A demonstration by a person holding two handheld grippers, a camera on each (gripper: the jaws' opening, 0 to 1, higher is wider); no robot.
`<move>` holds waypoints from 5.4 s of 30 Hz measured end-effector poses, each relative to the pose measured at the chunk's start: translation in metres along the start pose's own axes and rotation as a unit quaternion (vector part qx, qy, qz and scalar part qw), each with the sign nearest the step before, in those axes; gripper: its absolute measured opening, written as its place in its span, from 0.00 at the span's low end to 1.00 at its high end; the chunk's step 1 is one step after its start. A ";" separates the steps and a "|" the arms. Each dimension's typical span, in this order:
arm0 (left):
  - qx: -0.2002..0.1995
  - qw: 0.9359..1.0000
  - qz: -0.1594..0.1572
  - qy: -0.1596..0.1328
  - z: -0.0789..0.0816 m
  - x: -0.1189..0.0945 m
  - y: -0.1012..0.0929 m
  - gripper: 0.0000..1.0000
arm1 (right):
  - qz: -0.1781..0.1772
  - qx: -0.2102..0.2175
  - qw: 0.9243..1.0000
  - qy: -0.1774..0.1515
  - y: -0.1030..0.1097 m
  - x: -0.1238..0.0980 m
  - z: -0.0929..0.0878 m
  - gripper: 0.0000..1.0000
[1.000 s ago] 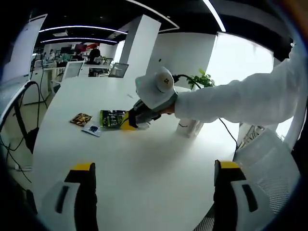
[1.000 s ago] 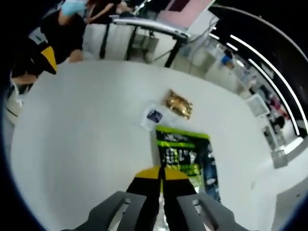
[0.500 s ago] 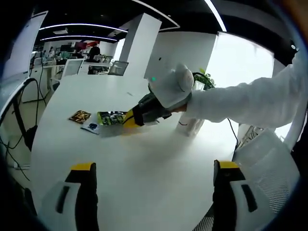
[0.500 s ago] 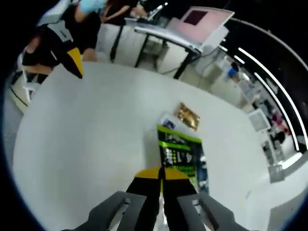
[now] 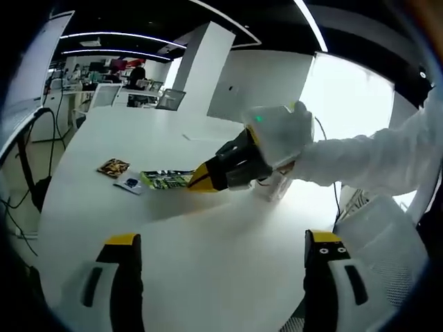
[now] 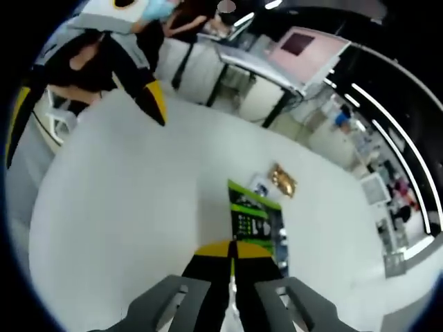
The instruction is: Arrange the skincare products in the storage area until every visible bottle or jar stands upright without overlapping.
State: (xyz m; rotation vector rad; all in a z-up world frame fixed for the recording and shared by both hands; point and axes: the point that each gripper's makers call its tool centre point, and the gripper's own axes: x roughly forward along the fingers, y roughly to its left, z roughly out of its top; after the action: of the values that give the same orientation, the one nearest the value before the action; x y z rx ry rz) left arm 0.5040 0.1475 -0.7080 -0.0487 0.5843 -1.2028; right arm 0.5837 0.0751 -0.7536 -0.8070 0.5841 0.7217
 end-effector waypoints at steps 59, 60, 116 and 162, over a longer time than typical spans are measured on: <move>-0.366 0.924 -0.102 -0.027 0.003 0.072 0.020 0.34 | 0.034 -0.071 0.986 -0.148 0.073 -0.087 0.023 0.00; -0.367 0.924 -0.102 -0.028 0.003 0.072 0.020 0.34 | 0.035 -0.068 0.986 -0.148 0.073 -0.087 0.022 0.00; -0.240 0.942 -0.119 -0.202 0.114 0.015 -0.048 0.00 | 0.048 0.672 0.689 -0.265 0.066 -0.135 0.028 0.54; -0.160 0.961 -0.167 -0.151 0.108 0.006 -0.065 0.12 | -0.015 0.671 0.584 -0.456 -0.012 -0.226 0.021 0.00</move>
State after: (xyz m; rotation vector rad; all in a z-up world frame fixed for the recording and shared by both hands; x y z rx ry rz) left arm 0.4980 0.0884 -0.5966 -0.6168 0.5071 -1.3815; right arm 0.4566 0.0076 -0.5777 1.0022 0.0193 0.3657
